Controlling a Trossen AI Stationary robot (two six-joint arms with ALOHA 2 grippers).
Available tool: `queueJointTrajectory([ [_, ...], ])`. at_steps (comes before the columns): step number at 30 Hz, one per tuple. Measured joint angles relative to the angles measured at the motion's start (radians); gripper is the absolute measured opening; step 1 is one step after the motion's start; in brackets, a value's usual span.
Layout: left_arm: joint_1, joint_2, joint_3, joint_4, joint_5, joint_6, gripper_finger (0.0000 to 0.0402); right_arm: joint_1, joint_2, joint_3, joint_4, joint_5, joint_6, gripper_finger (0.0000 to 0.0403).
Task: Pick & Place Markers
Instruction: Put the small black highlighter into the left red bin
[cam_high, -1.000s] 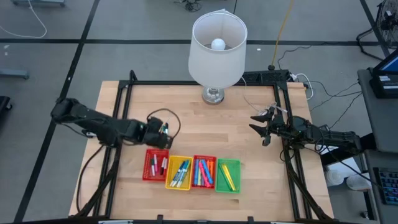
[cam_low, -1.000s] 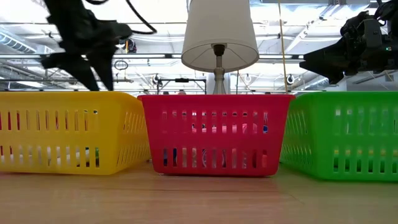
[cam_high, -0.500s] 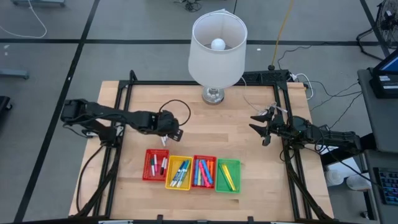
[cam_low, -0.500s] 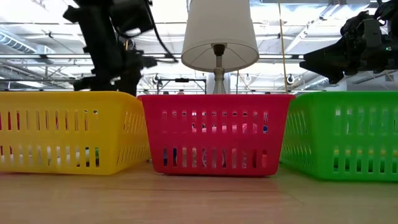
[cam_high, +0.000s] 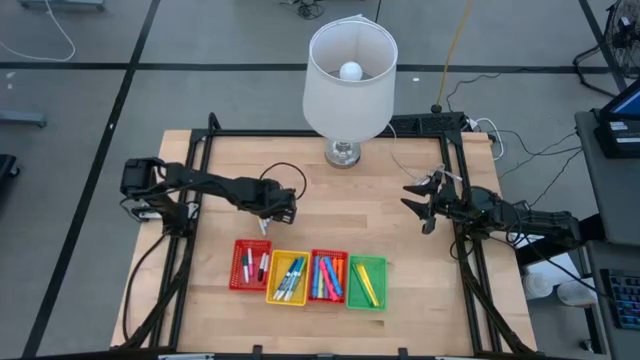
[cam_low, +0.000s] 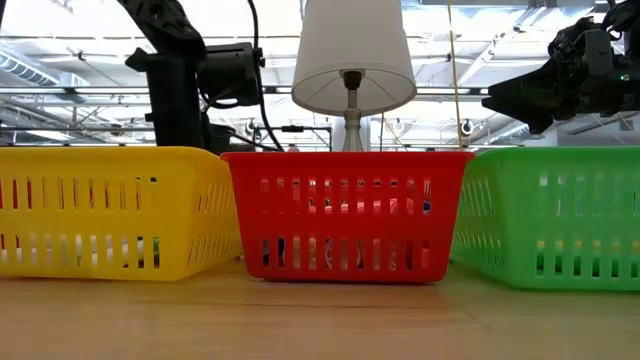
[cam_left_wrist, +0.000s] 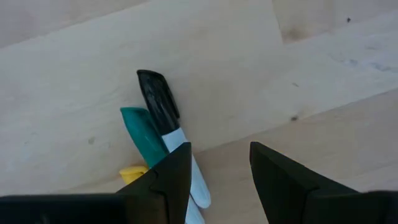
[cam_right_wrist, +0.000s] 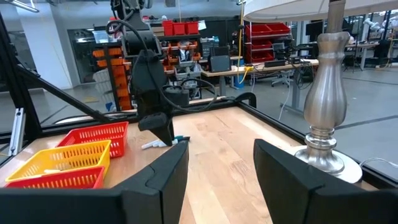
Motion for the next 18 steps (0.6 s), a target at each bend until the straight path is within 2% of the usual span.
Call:
queueJointTrajectory([
  [5,0.005,0.003,0.0,-0.015,0.001,-0.005,0.0166,0.0,0.0,0.0,0.003,0.0,0.0,0.0169],
  [11,0.007,0.003,0.0,-0.107,0.006,-0.048,0.0166,0.0,0.0,0.0,0.005,0.0,0.0,0.0169],
  [18,0.007,0.003,0.0,-0.091,0.017,-0.048,0.0166,0.0,0.0,0.0,0.005,0.0,0.0,0.0169],
])
